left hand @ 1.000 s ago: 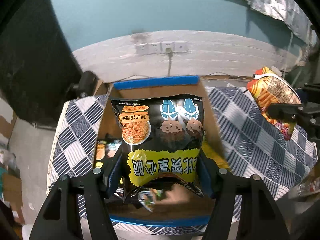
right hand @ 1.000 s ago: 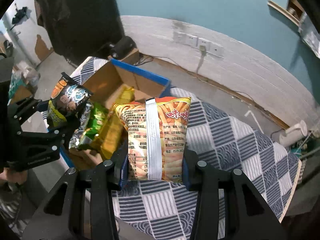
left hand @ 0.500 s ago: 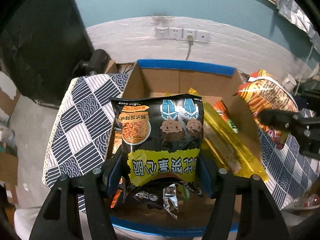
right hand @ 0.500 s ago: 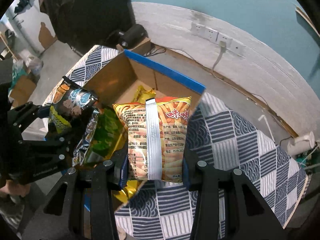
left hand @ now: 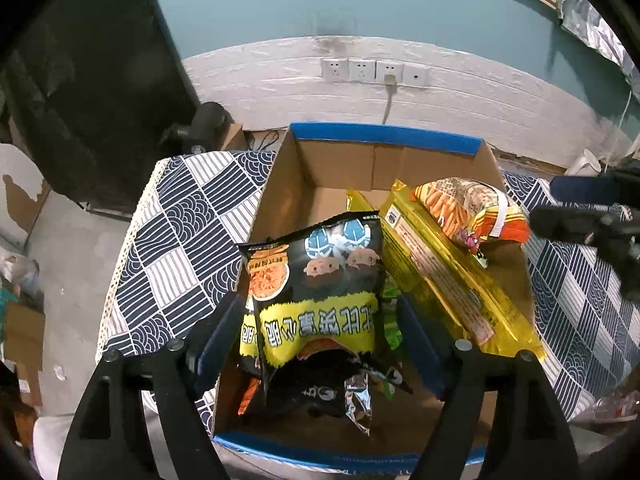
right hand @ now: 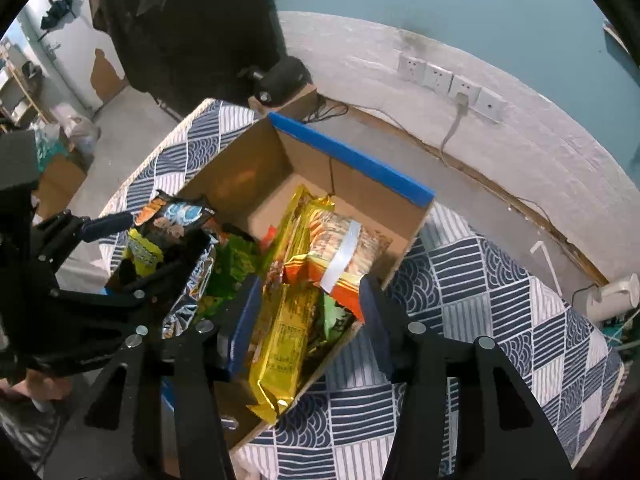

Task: Organize snacks
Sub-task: 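Open both tools to drop the two packs into the box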

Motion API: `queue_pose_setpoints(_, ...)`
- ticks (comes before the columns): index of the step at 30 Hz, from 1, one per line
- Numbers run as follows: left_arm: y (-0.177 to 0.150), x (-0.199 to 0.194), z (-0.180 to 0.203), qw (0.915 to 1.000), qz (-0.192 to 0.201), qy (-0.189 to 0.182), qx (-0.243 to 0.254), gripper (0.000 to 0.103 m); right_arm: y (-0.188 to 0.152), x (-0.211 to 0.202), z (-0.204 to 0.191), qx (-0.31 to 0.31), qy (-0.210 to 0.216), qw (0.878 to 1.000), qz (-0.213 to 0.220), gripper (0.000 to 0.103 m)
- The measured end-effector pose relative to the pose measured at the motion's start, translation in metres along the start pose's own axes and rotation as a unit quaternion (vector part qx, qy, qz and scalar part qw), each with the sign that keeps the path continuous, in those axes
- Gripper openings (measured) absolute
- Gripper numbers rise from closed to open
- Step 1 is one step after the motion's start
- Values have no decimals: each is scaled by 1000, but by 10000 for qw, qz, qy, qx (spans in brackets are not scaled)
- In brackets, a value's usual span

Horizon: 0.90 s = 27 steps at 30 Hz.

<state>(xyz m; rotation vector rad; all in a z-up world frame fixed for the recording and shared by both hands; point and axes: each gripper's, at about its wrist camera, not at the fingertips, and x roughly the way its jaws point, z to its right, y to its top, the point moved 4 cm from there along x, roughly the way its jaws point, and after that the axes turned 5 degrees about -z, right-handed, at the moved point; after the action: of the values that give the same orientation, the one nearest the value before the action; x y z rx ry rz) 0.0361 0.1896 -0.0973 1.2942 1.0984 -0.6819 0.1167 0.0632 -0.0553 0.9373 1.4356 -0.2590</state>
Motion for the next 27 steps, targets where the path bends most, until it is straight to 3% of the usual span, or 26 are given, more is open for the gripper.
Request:
queue_pose_setpoints(9, -8, -31, 6, 9995, 273, -3, 137, 82, -12, -42, 11, 79, -214, 9991, 362, 58)
queue_pose_setpoints(14, -9, -54, 14, 9985, 500, -103, 203, 85, -25, -67, 17, 164, -370, 9972, 625, 73)
queue_pose_setpoints(27, -21, -88, 50, 9942, 764, -180, 740, 85, -80, -103, 43, 557, -499, 9937, 839, 75)
